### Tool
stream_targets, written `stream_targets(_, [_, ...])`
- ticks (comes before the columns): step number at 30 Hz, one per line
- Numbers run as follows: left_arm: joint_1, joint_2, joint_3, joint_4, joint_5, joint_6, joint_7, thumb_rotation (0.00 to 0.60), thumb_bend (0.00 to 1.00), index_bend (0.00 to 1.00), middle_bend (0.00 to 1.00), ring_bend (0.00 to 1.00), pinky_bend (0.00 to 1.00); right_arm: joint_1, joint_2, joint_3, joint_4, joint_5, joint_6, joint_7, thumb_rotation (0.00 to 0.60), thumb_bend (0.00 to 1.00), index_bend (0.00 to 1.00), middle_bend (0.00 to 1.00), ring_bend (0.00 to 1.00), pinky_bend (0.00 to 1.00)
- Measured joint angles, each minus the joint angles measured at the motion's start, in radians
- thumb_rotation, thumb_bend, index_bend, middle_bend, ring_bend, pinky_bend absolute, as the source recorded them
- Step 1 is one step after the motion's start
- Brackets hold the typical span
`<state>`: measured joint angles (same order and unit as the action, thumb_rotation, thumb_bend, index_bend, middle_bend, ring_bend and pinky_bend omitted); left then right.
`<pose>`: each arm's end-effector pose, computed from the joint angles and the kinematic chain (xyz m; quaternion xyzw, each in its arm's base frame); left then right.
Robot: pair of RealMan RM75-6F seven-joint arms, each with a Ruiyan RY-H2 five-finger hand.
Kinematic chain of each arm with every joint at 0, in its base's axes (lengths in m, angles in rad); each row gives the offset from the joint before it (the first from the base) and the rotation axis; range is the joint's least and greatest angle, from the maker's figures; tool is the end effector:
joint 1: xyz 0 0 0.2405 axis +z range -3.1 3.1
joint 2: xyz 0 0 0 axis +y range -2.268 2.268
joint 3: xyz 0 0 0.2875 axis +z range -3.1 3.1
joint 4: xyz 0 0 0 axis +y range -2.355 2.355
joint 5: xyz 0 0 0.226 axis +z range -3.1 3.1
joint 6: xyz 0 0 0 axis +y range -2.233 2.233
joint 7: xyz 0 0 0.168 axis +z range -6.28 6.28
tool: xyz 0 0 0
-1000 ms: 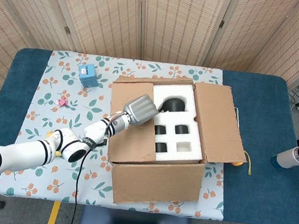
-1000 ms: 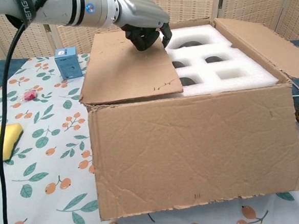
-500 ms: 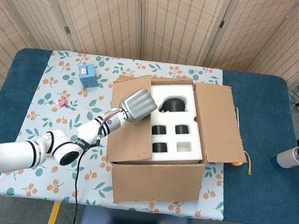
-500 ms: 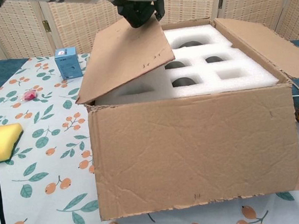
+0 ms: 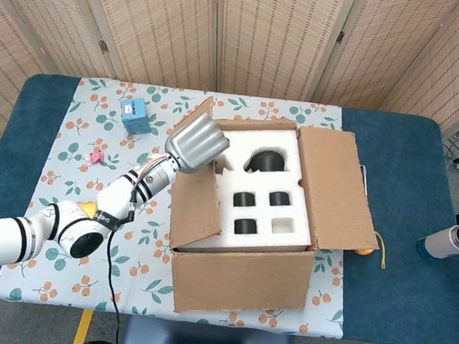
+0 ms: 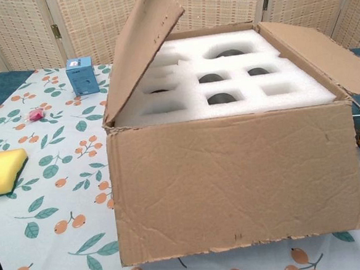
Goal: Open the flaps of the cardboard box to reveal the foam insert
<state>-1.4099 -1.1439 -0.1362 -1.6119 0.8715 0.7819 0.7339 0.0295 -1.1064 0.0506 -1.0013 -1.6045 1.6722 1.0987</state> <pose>0.0622 0.4718 0.0825 -0.8408 0.0011 -0.3087 0.4447 -0.4245 -0.1885 0.2653 0.5055 -0.4589 0.5696 0.4577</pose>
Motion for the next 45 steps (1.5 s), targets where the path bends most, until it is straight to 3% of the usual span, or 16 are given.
stream_targets(14, [0.072,0.143,0.006,-0.104,-0.02,0.089,0.031,0.6,1.0,0.72,0.98,0.87,0.88,0.017,0.024,-0.004,-0.07,-0.007,-0.016,-0.065,0.0,0.41,0.31,0.2,0.37,0.45])
stream_targets(28, [0.216,0.243,0.063,-0.138,-0.062,0.155,0.032,0.6,1.0,0.72,0.98,0.86,0.88,0.018,0.039,-0.015,-0.124,-0.024,0.001,-0.112,0.0,0.41,0.31,0.2,0.37,0.45])
stream_targets(31, [0.248,0.258,0.067,-0.151,-0.066,0.178,0.022,0.6,1.0,0.64,0.97,0.83,0.87,0.014,0.044,-0.013,-0.136,-0.019,0.005,-0.129,0.0,0.41,0.31,0.2,0.37,0.45])
stream_targets(33, [0.272,0.268,0.067,-0.161,-0.052,0.2,0.001,0.6,0.99,0.47,0.87,0.73,0.82,0.012,0.048,-0.013,-0.145,-0.016,0.003,-0.151,0.0,0.41,0.3,0.19,0.36,0.45])
stream_targets(35, [0.309,0.282,0.066,-0.182,-0.032,0.233,-0.037,0.6,0.91,0.25,0.64,0.54,0.63,0.012,0.054,-0.011,-0.155,-0.012,-0.001,-0.18,0.0,0.41,0.28,0.17,0.35,0.44])
stream_targets(37, [0.358,0.298,0.068,-0.21,-0.01,0.277,-0.077,0.6,0.84,0.16,0.48,0.4,0.51,0.014,0.063,-0.009,-0.174,-0.006,-0.01,-0.23,0.0,0.41,0.25,0.14,0.32,0.41])
stream_targets(41, [0.472,0.318,0.084,-0.266,0.017,0.391,-0.122,0.6,0.75,0.07,0.25,0.17,0.24,0.024,0.098,-0.008,-0.24,0.008,-0.052,-0.37,0.0,0.41,0.21,0.03,0.19,0.31])
stream_targets(45, [0.615,0.326,0.113,-0.316,0.022,0.49,-0.201,0.6,0.66,0.03,0.18,0.1,0.12,0.046,0.149,-0.003,-0.344,0.043,-0.132,-0.573,0.0,0.41,0.19,0.0,0.12,0.22])
